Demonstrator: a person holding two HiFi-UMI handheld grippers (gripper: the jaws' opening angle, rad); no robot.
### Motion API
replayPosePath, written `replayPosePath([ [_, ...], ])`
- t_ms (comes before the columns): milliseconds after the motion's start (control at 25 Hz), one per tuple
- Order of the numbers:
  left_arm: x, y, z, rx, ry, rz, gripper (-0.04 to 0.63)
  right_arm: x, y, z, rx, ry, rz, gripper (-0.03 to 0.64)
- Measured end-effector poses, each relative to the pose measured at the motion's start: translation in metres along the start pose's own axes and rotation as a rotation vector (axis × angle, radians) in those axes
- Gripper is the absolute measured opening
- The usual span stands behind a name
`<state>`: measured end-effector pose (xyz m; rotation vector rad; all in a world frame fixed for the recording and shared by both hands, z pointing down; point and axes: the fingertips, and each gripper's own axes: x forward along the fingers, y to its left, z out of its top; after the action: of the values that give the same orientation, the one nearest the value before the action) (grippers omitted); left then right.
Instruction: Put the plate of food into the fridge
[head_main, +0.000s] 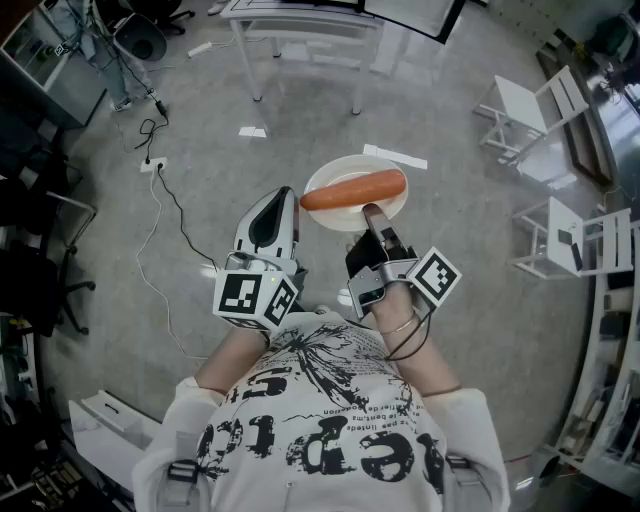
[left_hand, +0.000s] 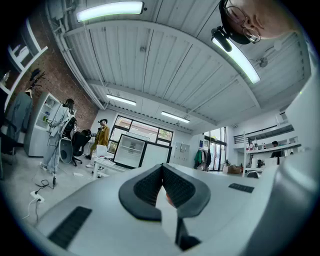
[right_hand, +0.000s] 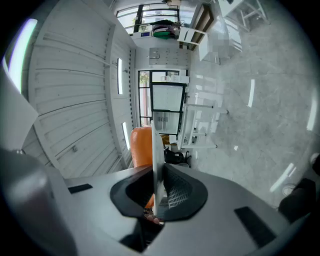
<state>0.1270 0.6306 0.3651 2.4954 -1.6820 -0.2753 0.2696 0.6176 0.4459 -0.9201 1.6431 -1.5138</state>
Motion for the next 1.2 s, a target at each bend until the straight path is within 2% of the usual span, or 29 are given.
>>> replayPosePath([
  [280,0.002,-0.001,-0.003,-0.001,0.000,-0.009,0.008,0.000,0.000,0.001,-0.025,0.004,0.005,0.032],
  [640,-0.001,-0.003,0.004,0.006,-0.014,-0.020,0.008,-0.004,-0.002,0.004,-0.034,-0.025,-0.031,0.031],
  [880,0.003,0.001,-0.003,0.004,0.021,-0.014,0.008,0.000,-0.005,0.004,-0.006,-0.017,-0.029,0.029],
  [1000,0.012,0.012,0.002,0.011,0.018,-0.007,0.008,0.013,-0.003,0.006,0.001,-0.018,-0.026,0.026],
  [1200,0.031,0.056,0.006,-0.004,0.029,-0.005,0.008,0.048,-0.006,-0.001,0.007,-0.042,-0.054,0.026],
])
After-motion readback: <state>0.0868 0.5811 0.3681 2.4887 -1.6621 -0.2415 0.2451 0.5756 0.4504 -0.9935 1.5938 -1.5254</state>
